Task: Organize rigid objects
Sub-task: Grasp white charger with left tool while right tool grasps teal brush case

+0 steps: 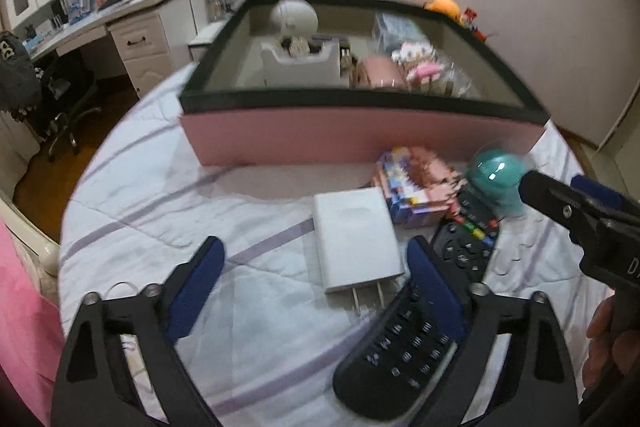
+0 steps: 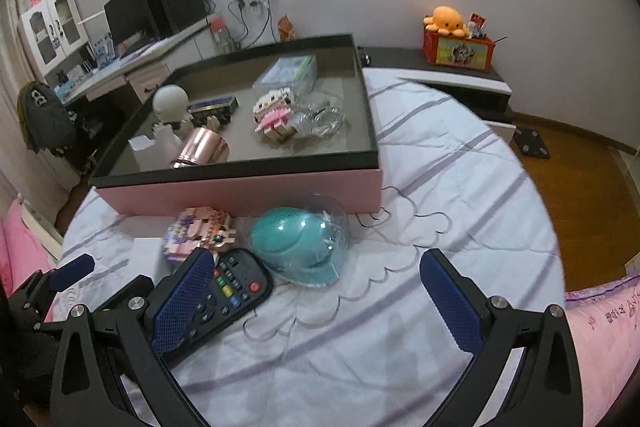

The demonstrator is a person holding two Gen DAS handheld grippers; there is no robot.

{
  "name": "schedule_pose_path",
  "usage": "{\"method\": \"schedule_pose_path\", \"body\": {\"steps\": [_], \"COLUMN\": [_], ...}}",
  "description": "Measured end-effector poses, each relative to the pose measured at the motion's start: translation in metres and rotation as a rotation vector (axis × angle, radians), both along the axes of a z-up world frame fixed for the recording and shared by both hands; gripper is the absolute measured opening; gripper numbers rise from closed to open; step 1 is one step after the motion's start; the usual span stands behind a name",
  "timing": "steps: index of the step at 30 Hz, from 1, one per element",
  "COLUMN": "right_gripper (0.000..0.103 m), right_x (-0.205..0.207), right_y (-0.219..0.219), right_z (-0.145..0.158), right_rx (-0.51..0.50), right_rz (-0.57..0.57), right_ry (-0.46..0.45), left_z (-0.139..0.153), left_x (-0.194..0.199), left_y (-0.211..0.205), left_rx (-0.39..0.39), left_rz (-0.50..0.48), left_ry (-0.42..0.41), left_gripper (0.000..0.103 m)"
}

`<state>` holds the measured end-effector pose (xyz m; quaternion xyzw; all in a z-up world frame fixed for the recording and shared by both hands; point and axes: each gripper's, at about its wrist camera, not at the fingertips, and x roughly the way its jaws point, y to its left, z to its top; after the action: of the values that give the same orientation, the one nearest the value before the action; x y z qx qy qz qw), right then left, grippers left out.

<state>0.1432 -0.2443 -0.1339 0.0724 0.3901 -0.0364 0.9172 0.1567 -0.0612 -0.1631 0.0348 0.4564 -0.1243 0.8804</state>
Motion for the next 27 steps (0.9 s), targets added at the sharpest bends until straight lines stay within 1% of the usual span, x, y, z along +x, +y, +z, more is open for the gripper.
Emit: {"method": "schedule_pose_path", "body": {"steps": [1, 2, 3, 5, 6, 7, 8, 9, 10, 12, 13, 14, 16, 19, 23, 27], "right_gripper": [0.103, 0.103, 0.103, 0.102, 0.100, 0.096, 0.094, 0.089, 0.086, 0.084, 0.076, 0.074, 0.074, 0.074, 0.074, 0.074], "right_x": [0.003, 0.007, 0.011, 0.017, 0.021, 0.023, 0.025, 0.028, 0.030, 0.030, 0.030, 0.030, 0.029, 0.023, 0.014, 0.001], "right_y": [0.001, 0.003, 0.004, 0.005, 0.006, 0.007, 0.007, 0.008, 0.008, 0.009, 0.009, 0.010, 0.011, 0.006, 0.004, 0.008], "right_z": [-0.002, -0.005, -0.007, -0.011, -0.013, -0.015, -0.018, -0.022, -0.026, -0.027, -0.027, -0.026, -0.025, -0.023, -0.017, -0.004], "right_rx": [0.000, -0.003, -0.008, -0.013, -0.021, -0.028, -0.033, -0.037, -0.037, -0.042, -0.044, -0.048, -0.054, -0.030, -0.021, -0.031], "right_rz": [0.003, 0.006, 0.008, 0.007, 0.005, 0.001, -0.002, -0.001, 0.002, 0.000, 0.003, 0.003, 0.008, 0.006, 0.008, 0.017], "right_ry": [0.006, 0.013, 0.021, 0.031, 0.040, 0.047, 0.058, 0.072, 0.081, 0.064, 0.059, 0.056, 0.053, 0.042, 0.022, -0.004], "left_z": [-0.004, -0.007, -0.008, -0.008, -0.008, -0.008, -0.008, -0.008, -0.008, -0.008, -0.008, -0.007, -0.006, -0.005, 0.001, 0.014], "left_x": [0.002, 0.004, 0.004, 0.005, 0.005, 0.006, 0.006, 0.005, 0.005, 0.006, 0.006, 0.007, 0.008, 0.006, -0.001, -0.009], "left_y": [-0.001, -0.002, -0.004, -0.006, -0.006, -0.007, -0.008, -0.009, -0.008, -0.006, -0.004, -0.003, 0.004, 0.011, 0.014, 0.019], "left_rx": [-0.003, -0.002, 0.005, 0.008, 0.007, 0.006, 0.006, 0.005, 0.004, -0.009, -0.015, -0.024, -0.060, -0.085, -0.090, -0.098], "left_rz": [-0.007, -0.009, -0.011, -0.020, -0.023, -0.027, -0.034, -0.039, -0.040, -0.037, -0.036, -0.036, -0.034, -0.031, -0.028, -0.027], "left_ry": [0.014, 0.018, 0.010, 0.005, 0.002, -0.001, -0.003, -0.008, -0.010, -0.013, -0.014, -0.013, -0.002, 0.000, -0.012, -0.037], "left_gripper": [0.085, 0.084, 0.083, 0.079, 0.078, 0.074, 0.069, 0.067, 0.062, 0.054, 0.045, 0.041, 0.041, 0.041, 0.040, 0.040]}}
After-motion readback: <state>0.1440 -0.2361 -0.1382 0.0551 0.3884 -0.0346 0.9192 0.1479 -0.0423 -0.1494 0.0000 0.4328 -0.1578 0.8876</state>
